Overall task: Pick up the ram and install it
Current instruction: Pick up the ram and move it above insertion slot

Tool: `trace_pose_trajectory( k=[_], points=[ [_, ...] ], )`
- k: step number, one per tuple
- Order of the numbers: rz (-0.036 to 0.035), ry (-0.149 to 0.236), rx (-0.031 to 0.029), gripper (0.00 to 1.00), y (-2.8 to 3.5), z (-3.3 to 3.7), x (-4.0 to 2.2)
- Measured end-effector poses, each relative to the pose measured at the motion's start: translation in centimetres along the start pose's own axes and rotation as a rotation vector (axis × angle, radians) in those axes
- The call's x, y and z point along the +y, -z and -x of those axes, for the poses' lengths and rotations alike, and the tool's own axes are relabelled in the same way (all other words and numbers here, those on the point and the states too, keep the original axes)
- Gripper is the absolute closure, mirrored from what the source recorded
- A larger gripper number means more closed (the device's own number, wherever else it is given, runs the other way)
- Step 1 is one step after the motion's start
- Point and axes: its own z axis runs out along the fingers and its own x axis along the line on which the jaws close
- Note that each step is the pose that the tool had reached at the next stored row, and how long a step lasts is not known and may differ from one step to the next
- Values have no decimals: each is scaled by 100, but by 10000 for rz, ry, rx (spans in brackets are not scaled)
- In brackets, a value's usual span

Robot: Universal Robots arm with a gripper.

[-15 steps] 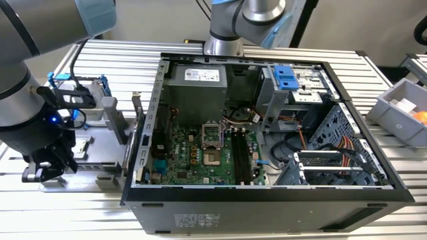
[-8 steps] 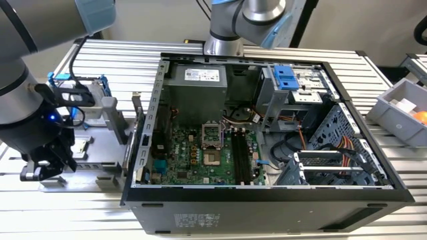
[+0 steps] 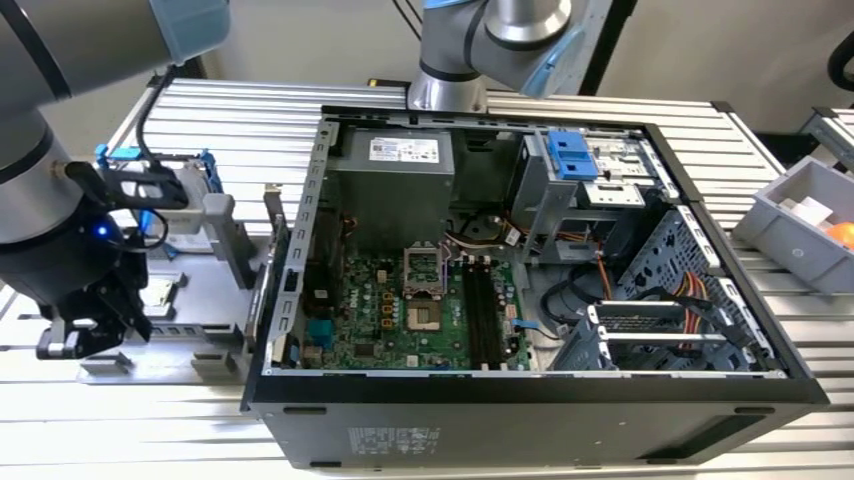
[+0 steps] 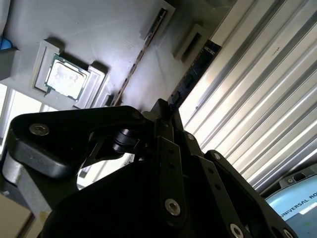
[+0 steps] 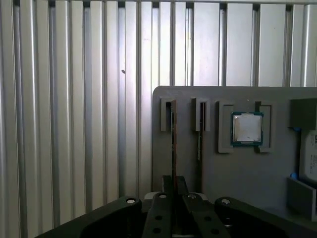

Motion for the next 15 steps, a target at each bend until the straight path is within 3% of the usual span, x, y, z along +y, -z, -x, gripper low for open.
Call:
trace_pose_trajectory(
  k=[15],
  points=[
    [-2, -2, -1, 100, 81, 2, 2]
  ],
)
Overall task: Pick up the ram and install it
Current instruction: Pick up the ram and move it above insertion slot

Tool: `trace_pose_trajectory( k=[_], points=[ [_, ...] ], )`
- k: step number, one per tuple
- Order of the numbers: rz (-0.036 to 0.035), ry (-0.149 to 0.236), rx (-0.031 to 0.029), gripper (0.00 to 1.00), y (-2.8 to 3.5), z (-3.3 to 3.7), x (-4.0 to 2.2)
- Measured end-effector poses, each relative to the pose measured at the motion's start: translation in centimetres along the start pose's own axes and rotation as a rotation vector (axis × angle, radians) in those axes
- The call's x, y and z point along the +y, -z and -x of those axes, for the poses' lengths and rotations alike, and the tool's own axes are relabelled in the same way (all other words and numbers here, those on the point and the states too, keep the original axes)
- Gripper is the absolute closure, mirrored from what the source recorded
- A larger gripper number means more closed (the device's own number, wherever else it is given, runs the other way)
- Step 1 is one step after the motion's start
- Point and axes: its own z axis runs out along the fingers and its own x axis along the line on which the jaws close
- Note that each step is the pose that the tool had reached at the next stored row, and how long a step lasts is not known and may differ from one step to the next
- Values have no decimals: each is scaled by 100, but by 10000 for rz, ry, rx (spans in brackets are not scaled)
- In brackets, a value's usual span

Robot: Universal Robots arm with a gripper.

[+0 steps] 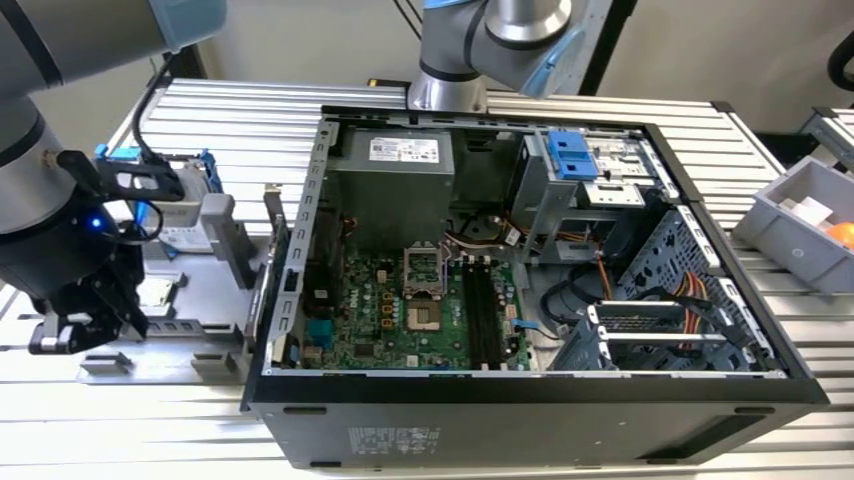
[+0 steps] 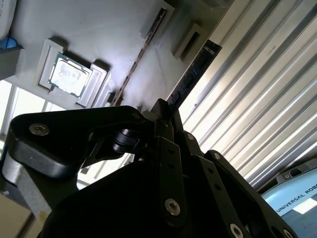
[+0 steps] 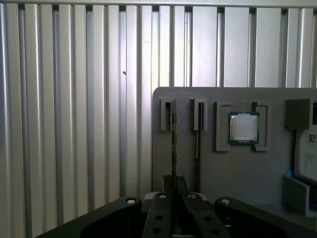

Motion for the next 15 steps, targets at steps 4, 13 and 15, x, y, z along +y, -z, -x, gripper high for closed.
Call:
trace_pose_trajectory(
  k=[4, 13, 15],
  points=[
    [0, 0, 0, 100, 19, 0, 0],
    [1, 0, 1, 100, 68, 1, 1],
    [1, 0, 1, 100, 81, 2, 1]
  ],
)
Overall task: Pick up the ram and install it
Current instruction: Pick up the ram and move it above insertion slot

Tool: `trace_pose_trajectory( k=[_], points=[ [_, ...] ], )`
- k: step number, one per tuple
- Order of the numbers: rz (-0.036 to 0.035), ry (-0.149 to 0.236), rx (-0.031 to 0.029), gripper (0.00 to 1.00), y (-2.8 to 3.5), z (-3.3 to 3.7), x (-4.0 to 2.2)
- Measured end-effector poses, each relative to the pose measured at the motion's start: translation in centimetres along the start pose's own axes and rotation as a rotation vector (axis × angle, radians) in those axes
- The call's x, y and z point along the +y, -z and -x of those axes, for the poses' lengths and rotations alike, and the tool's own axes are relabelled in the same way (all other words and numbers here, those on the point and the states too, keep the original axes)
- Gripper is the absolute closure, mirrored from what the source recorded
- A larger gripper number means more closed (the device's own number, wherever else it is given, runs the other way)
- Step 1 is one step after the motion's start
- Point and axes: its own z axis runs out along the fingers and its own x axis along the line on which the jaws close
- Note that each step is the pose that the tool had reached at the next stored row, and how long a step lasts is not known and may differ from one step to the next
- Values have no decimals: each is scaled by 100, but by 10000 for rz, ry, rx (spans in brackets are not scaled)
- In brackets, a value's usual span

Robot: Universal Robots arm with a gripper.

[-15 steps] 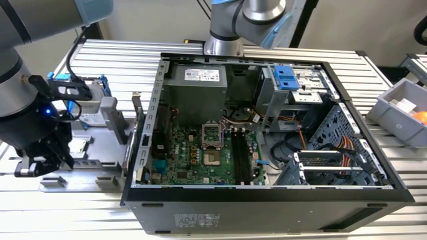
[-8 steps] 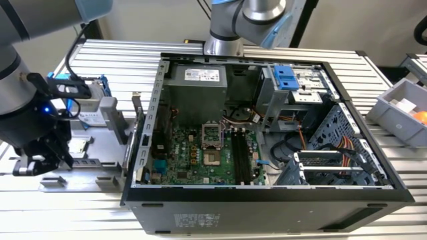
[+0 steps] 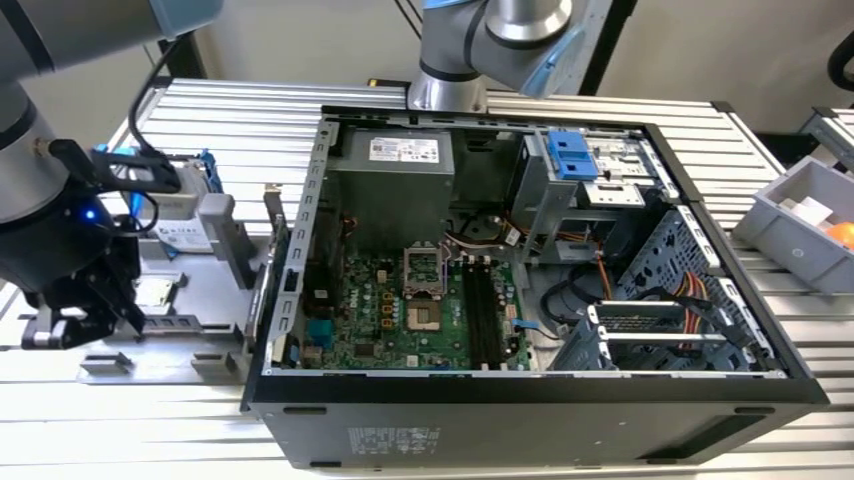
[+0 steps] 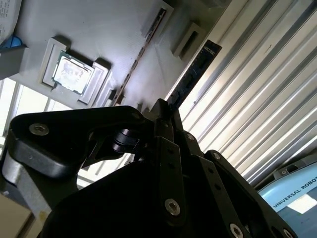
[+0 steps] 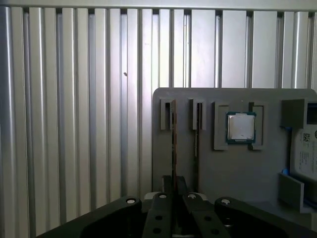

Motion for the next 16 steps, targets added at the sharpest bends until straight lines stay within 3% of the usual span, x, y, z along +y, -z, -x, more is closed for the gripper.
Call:
trace_pose_trajectory(
  k=[16],
  points=[
    [0, 0, -1, 100, 88, 2, 1]
  ],
)
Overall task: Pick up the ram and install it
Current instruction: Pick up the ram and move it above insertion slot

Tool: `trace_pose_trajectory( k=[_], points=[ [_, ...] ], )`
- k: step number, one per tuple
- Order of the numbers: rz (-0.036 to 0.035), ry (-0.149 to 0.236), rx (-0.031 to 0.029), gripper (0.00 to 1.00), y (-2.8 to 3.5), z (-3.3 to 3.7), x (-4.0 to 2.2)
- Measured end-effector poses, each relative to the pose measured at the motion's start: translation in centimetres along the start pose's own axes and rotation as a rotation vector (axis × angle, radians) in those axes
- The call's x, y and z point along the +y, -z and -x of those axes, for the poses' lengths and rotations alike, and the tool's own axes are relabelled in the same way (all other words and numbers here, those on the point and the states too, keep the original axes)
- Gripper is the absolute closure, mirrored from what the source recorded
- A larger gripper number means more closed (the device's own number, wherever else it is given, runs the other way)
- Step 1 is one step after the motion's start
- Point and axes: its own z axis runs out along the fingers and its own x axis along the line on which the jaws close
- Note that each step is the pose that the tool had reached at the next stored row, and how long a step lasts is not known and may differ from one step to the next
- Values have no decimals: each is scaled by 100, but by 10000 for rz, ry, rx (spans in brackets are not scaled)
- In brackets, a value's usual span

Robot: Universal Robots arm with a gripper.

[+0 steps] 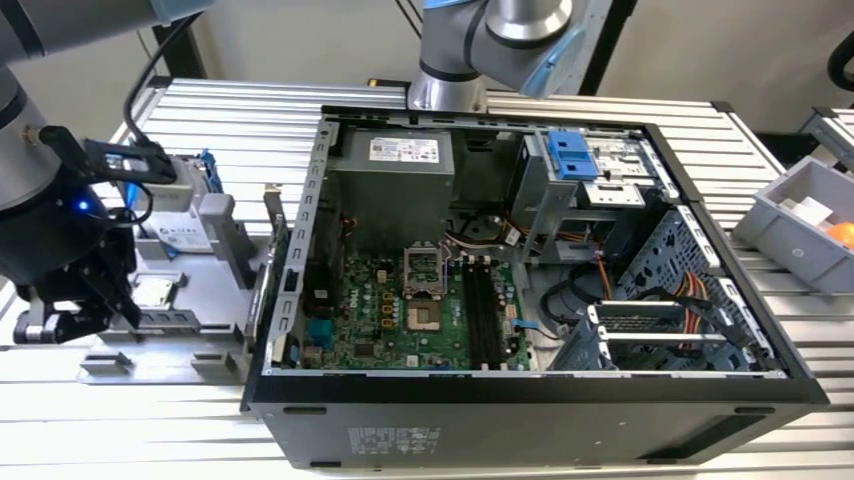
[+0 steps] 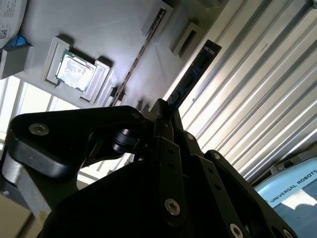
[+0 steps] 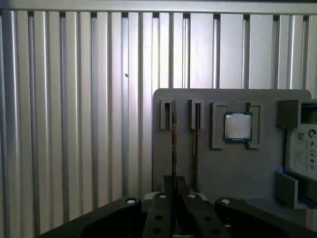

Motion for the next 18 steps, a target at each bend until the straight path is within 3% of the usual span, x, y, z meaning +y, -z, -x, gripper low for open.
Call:
trace_pose_trajectory(
  k=[18],
  points=[
    [1, 1, 2, 100, 110, 2, 1]
  ],
)
